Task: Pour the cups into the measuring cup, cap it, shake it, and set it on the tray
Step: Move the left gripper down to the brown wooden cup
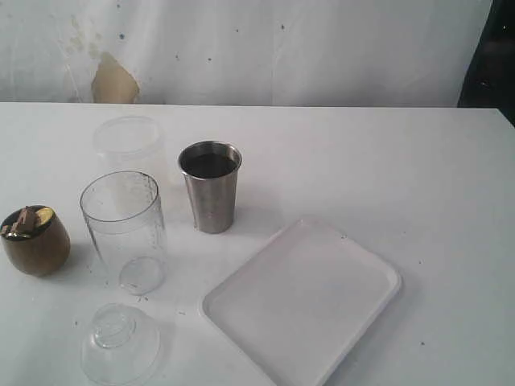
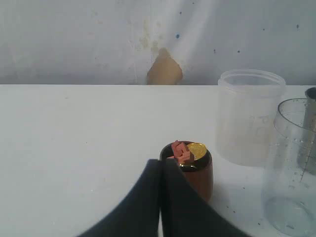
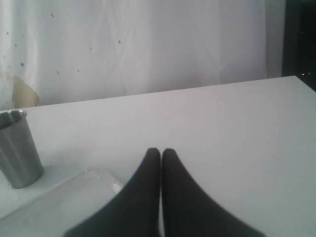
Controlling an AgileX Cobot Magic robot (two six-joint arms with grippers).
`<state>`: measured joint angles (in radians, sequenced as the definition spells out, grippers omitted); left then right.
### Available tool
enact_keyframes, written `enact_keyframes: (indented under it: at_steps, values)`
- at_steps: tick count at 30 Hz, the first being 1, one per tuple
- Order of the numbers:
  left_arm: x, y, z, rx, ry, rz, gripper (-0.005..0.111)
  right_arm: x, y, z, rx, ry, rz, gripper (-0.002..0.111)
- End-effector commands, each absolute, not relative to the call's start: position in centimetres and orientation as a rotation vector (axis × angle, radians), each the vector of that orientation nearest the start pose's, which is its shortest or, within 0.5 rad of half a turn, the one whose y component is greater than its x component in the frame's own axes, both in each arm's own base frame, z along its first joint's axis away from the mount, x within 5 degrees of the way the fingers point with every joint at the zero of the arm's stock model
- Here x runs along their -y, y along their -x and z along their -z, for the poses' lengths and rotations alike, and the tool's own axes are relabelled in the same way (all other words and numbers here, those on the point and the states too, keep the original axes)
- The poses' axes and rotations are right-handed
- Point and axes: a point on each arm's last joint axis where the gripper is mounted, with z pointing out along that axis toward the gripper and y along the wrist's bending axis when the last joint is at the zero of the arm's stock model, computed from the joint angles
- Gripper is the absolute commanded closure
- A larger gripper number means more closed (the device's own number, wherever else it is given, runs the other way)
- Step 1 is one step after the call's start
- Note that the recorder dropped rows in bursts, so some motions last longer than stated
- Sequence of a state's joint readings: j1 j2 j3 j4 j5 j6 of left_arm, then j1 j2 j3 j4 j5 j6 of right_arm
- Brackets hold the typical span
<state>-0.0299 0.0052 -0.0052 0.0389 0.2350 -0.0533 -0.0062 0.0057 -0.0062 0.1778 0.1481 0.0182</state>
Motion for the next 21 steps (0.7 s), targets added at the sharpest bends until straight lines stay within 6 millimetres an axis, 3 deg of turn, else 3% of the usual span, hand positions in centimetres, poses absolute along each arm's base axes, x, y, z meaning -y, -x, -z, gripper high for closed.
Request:
enact_keyframes:
  at_steps: [1, 12, 16, 18, 20, 21]
  values:
    - [0.1, -5.6, -19.2, -1.716, 0.001, 0.044, 0.107, -0.2, -5.6, -20.0, -1.619, -0.148, -0.164, 0.108]
    - [0.1, -5.6, -19.2, -1.713, -0.015, 0.031, 0.107, -0.2, -5.6, -20.0, -1.619, -0.148, -0.164, 0.108]
    - [0.2, -5.6, -21.0, -1.524, -0.007, 0.049, 0.107, -0.2, -5.6, -20.0, -1.619, -0.148, -0.164, 0.108]
    - [0.2, -5.5, -22.3, -1.379, 0.070, 0.153, 0.107, -0.2, -5.6, -20.0, -1.619, -0.148, -0.164, 0.108]
    - [0.3, -5.1, -23.5, -1.217, 0.287, 0.480, 0.107, -0.2, -5.6, -20.0, -1.619, -0.148, -0.164, 0.108]
    - [0.3, -5.1, -23.6, -1.199, 0.338, 0.557, 0.107, -0.2, -5.6, -20.0, -1.619, -0.148, -0.164, 0.108]
